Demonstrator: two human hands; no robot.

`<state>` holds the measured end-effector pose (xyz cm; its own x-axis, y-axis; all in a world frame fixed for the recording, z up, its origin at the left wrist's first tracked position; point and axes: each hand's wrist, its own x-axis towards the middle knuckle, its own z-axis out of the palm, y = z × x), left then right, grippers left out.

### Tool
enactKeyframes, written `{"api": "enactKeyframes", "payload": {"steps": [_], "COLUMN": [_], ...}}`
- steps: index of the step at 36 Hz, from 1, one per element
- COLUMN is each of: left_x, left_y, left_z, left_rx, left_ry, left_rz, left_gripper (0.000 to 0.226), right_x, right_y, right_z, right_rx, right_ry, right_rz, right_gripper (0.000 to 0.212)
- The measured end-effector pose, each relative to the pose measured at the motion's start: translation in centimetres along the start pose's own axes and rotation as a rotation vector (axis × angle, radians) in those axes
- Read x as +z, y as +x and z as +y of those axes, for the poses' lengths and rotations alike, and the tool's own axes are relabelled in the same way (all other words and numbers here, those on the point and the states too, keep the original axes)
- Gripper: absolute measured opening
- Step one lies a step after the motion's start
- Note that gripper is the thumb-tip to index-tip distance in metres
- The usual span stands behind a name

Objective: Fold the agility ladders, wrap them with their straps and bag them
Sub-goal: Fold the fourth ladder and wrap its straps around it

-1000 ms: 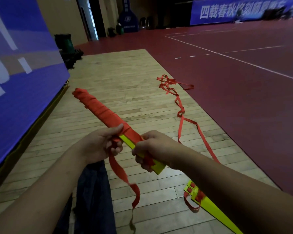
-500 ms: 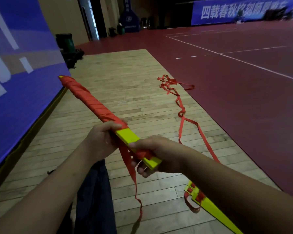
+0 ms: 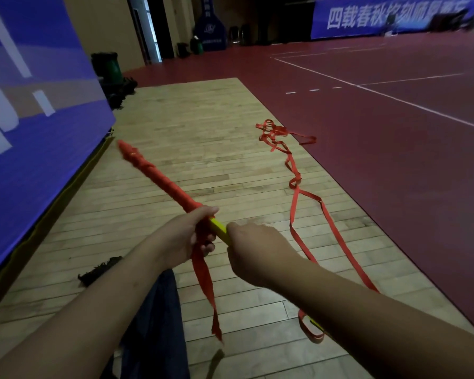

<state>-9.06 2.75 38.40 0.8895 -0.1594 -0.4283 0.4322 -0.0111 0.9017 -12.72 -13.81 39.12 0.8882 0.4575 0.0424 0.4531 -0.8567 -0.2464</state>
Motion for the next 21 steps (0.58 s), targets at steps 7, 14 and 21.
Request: {"api": "enactKeyframes", "payload": {"steps": [7, 14, 21], "left_x": [-1.3, -2.3, -2.1], "left_y": [-0.6, -1.3, -1.0], "left_z": [1.2, 1.6, 1.4], "left_rx": [0.180, 0.208, 0.027], "left_ry": [-0.138, -0.228, 0.046], "left_rz": [-0.086, -0.201, -0.098], "left_gripper": [0.010, 0.023, 0.037], "right_x": [-1.9, -2.9, -2.3], "right_y": [0.6, -0.2, 0.4], "right_z": [1.4, 0.9, 0.5], "right_rx": [0.181, 0.194, 0.135], "right_ry": [1.073, 1.734, 1.231], "right_rz": [-0.262, -0.711, -0.288], "right_gripper": [0.029, 0.015, 0.005]}}
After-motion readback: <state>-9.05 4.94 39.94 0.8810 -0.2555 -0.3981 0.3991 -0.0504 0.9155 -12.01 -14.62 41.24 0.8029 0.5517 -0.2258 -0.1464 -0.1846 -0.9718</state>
